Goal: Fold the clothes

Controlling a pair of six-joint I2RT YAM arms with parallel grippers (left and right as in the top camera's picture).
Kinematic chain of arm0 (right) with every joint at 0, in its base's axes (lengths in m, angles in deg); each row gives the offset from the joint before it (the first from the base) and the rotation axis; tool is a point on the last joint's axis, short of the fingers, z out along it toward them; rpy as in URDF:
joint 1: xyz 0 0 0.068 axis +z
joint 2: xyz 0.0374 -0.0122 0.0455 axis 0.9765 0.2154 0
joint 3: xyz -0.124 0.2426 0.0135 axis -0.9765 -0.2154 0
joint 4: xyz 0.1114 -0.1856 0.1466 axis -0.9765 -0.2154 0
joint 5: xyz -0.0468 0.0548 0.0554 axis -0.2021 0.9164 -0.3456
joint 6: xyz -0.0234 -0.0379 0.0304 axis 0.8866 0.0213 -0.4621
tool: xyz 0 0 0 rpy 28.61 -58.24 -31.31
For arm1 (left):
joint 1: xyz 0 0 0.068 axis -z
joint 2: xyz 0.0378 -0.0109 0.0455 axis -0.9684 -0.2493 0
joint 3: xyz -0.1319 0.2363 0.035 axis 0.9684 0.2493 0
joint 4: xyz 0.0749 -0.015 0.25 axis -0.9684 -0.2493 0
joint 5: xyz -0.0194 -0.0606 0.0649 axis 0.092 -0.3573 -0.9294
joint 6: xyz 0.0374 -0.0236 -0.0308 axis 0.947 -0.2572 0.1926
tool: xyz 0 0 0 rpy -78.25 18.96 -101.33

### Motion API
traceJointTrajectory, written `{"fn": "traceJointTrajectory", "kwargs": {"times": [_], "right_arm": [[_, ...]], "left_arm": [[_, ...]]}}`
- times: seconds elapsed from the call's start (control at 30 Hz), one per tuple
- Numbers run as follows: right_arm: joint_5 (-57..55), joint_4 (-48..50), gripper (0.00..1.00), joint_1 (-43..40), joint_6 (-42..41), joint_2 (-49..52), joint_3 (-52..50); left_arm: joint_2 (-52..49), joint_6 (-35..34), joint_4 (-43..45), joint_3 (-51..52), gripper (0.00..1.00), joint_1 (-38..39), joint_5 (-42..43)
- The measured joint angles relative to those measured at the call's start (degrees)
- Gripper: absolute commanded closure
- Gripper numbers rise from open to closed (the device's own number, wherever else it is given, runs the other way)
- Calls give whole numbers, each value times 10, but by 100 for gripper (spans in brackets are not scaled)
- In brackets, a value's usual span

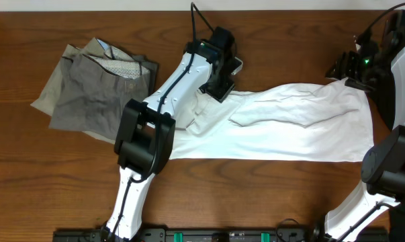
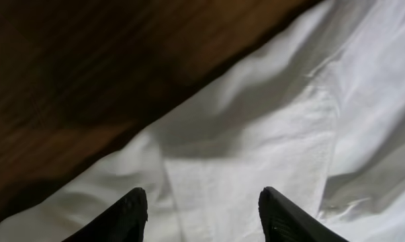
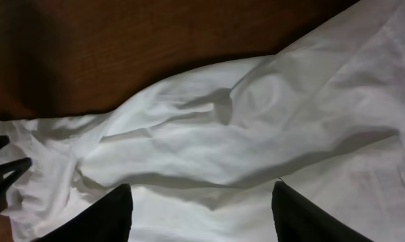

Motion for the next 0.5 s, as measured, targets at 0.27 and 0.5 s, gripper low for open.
{"fn": "traceJointTrajectory", "kwargs": {"times": [0.27, 0.5], "right_arm": [[0, -2, 37, 0, 0, 0, 0], [0, -5, 37, 0, 0, 0, 0]], "left_arm": [[-10, 15, 0, 0, 49, 0, 26], [-25, 19, 1, 0, 49, 0, 28]]}}
